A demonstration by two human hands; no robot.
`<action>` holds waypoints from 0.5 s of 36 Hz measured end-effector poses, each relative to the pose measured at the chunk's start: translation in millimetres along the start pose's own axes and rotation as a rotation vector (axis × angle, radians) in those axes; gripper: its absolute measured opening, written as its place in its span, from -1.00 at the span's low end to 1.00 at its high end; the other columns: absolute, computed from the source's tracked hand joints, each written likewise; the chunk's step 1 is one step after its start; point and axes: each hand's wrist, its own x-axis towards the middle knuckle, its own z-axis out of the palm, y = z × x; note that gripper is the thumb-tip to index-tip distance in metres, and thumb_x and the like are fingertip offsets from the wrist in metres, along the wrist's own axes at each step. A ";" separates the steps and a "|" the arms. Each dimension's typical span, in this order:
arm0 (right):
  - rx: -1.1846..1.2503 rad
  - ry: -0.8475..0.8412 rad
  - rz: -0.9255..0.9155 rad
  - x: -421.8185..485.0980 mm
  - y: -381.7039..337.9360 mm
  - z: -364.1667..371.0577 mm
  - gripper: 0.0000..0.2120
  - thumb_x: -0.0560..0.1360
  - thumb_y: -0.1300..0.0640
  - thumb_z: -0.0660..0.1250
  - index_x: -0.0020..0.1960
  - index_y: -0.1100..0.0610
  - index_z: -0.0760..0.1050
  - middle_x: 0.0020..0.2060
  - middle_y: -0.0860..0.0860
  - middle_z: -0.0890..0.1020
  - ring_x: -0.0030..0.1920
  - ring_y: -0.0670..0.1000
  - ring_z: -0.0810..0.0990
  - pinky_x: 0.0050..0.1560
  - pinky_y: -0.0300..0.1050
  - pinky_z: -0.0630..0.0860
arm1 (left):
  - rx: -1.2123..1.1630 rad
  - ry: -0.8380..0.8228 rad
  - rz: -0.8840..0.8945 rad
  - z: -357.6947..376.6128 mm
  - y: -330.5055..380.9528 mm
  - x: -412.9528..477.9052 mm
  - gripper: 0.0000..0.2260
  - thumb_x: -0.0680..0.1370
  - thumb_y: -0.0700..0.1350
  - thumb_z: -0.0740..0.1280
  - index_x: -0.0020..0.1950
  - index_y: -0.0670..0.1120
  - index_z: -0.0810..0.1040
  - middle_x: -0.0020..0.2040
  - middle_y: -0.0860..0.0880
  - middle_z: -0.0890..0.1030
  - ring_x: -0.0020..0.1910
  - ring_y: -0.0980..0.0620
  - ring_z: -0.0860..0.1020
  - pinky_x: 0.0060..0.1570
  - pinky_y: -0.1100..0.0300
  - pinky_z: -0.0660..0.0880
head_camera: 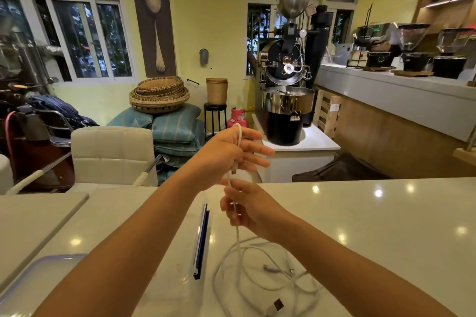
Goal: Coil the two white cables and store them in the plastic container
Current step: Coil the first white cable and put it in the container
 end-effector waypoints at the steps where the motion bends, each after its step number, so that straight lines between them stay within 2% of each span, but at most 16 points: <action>1: -0.012 -0.033 0.047 -4.4 -1.0 -1.6 -0.75 0.59 0.17 0.08 0.23 0.12 0.39 -0.37 0.01 0.50 -0.44 -0.10 0.39 -0.40 -0.28 0.38 | 0.027 0.019 -0.011 -2.5 -0.5 0.1 -0.59 0.44 -0.55 -0.02 0.01 -0.12 0.42 -0.16 -0.04 0.66 -0.24 0.06 0.65 -0.27 0.25 0.57; 3: -0.125 -0.075 0.113 -12.5 -4.6 -6.7 -0.65 0.58 0.21 0.07 0.36 0.09 0.28 -0.35 0.00 0.53 -0.44 -0.12 0.39 -0.38 -0.29 0.39 | 0.073 0.072 -0.024 -6.0 -2.4 1.4 -0.58 0.46 -0.54 -0.02 0.07 -0.12 0.40 -0.01 -0.09 0.62 -0.08 0.02 0.61 -0.08 0.15 0.55; 6: -0.331 -0.108 0.138 -22.8 -10.1 -11.8 -0.58 0.57 0.25 0.08 0.42 0.12 0.20 -0.35 -0.03 0.53 -0.47 -0.14 0.37 -0.39 -0.30 0.36 | 0.159 0.115 -0.046 -8.1 -5.8 2.4 -0.60 0.53 -0.47 0.03 0.31 -0.18 0.30 0.29 -0.17 0.48 0.20 -0.03 0.49 0.17 0.09 0.44; 9: -0.490 -0.143 0.144 -30.3 -20.0 -19.3 -0.58 0.57 0.25 0.09 0.42 0.11 0.20 -0.36 -0.05 0.53 -0.47 -0.12 0.35 -0.38 -0.29 0.35 | 0.243 0.082 -0.051 -4.5 -10.6 1.7 -0.62 0.63 -0.26 0.00 0.45 -0.17 0.13 0.45 -0.13 0.29 0.42 -0.03 0.29 0.37 0.10 0.26; 12: -0.646 -0.230 0.201 -36.9 -31.4 -26.7 -0.61 0.56 0.24 0.11 0.38 0.10 0.27 -0.38 -0.05 0.51 -0.47 -0.13 0.35 -0.42 -0.33 0.34 | 0.373 0.012 -0.060 -2.9 -16.6 -0.1 -0.62 0.64 -0.20 -0.06 0.47 -0.15 0.08 0.48 -0.09 0.25 0.45 0.02 0.22 0.43 0.17 0.15; 15: -0.866 -0.326 0.218 -44.7 -47.0 -32.6 -0.69 0.56 0.18 0.13 0.30 0.10 0.39 -0.42 -0.07 0.46 -0.47 -0.13 0.34 -0.41 -0.35 0.32 | 0.492 -0.044 -0.095 -5.0 -23.2 -2.0 -0.61 0.62 -0.28 -0.01 0.46 -0.16 0.13 0.43 -0.11 0.34 0.40 0.03 0.32 0.42 0.17 0.21; 18: -1.145 -0.415 0.151 -51.7 -64.9 -38.6 -0.75 0.56 0.10 0.13 0.19 0.12 0.45 -0.40 -0.11 0.40 -0.41 -0.14 0.35 -0.32 -0.34 0.30 | 0.459 -0.118 -0.135 -1.5 -27.8 -4.9 -0.61 0.59 -0.34 0.04 0.43 -0.20 0.18 0.38 -0.16 0.41 0.35 -0.01 0.38 0.33 0.21 0.29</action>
